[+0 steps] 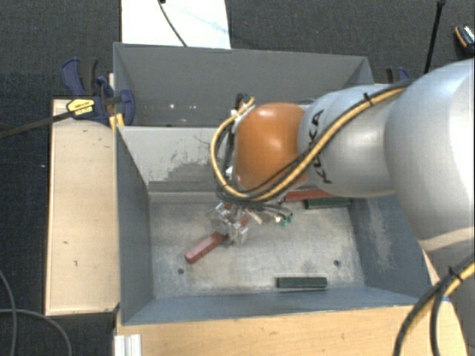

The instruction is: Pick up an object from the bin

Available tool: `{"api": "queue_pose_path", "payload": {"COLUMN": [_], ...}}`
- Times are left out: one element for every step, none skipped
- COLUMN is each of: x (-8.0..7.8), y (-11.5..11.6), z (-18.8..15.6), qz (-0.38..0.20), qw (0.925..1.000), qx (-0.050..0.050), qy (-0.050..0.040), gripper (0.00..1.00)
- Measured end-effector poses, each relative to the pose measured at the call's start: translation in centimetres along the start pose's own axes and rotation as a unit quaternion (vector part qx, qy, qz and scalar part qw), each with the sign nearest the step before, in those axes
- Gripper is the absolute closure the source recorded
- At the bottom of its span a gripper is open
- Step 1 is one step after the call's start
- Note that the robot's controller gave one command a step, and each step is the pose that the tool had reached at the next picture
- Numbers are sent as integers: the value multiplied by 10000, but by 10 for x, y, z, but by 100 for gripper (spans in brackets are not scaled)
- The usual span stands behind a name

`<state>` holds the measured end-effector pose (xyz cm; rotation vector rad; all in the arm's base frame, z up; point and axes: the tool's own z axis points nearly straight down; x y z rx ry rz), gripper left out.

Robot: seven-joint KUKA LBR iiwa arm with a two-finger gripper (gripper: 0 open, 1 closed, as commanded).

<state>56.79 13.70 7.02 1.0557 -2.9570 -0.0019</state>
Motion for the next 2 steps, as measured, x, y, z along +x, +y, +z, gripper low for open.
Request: {"api": "queue_pose_path", "payload": {"x": [-1, -3], "y": [0, -1], "z": [-30, -93], "qz": [28, 75], "qw": [10000, 10000], "qx": [18, 28], "qy": [-38, -52], "gripper": [100, 100]}}
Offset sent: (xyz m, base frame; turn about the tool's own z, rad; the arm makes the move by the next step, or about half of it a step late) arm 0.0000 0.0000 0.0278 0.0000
